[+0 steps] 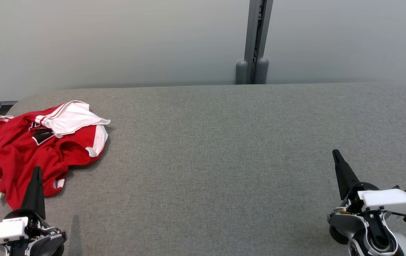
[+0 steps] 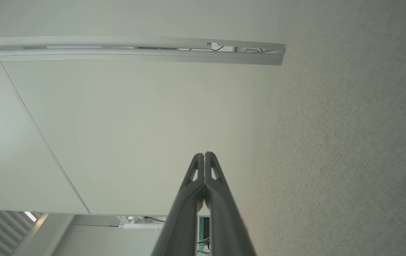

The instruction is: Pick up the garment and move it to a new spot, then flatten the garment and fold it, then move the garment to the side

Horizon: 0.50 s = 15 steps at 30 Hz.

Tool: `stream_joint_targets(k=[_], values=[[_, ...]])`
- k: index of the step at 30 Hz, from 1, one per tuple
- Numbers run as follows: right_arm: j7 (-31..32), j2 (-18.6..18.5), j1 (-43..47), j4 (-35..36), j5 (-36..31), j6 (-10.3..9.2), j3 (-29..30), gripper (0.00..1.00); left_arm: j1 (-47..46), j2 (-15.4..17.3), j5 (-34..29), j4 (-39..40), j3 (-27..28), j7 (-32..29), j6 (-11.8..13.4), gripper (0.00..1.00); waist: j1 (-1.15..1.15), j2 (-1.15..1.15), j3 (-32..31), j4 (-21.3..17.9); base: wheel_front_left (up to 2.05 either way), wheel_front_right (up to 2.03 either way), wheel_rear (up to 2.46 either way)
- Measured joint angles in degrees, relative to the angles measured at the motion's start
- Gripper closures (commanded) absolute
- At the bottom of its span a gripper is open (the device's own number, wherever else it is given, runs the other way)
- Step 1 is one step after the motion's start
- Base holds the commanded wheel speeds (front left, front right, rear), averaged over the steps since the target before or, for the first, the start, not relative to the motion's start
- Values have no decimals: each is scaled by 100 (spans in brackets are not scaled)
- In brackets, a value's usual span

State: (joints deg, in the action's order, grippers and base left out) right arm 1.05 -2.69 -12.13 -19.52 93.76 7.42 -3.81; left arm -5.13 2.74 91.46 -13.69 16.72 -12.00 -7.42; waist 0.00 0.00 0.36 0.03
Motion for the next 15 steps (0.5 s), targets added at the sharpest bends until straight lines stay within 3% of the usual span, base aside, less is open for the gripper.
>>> stream_joint_targets(k=[15], values=[[0,0,0,0,0,0,-1,100,0,0,0,0,0,0,0,100,0,0,0,0,0,0,0]])
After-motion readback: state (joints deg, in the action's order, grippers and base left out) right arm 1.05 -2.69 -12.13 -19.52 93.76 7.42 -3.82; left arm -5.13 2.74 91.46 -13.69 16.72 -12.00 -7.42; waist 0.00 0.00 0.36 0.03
